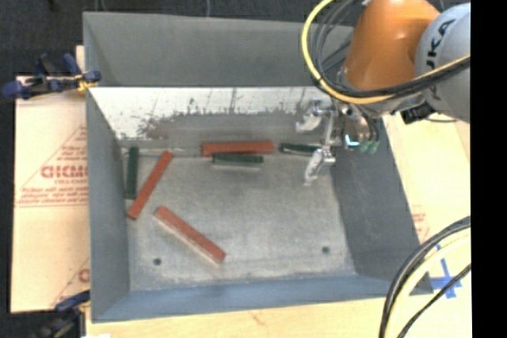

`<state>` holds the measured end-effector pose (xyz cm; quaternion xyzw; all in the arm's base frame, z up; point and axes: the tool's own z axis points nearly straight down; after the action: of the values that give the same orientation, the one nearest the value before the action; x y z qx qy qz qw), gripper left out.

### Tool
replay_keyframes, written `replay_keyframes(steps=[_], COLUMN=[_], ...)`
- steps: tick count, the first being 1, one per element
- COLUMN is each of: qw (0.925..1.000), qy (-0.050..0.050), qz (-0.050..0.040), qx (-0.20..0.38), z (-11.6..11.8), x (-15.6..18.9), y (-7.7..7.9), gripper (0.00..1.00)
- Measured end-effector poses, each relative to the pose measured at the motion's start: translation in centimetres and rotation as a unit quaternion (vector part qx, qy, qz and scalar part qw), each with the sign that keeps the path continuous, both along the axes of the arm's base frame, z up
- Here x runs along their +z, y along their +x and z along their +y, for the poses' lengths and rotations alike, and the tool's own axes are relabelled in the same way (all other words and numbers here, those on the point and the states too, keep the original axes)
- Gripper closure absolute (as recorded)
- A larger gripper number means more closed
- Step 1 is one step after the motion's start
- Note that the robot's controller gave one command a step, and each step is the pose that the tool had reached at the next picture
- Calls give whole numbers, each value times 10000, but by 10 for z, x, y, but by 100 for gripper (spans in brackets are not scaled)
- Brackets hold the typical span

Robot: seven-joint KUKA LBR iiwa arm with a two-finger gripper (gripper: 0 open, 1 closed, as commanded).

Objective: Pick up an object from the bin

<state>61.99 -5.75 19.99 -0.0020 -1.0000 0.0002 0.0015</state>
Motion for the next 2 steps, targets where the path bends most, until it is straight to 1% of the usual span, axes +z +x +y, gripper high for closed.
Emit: replay_keyframes(steps=[1, 2], qw=[10000, 9995], qy=[-3, -4], qz=[-39, -61], qx=[3, -301], z=[0, 22], x=[5, -17], y=[1, 7], gripper=[0, 0])
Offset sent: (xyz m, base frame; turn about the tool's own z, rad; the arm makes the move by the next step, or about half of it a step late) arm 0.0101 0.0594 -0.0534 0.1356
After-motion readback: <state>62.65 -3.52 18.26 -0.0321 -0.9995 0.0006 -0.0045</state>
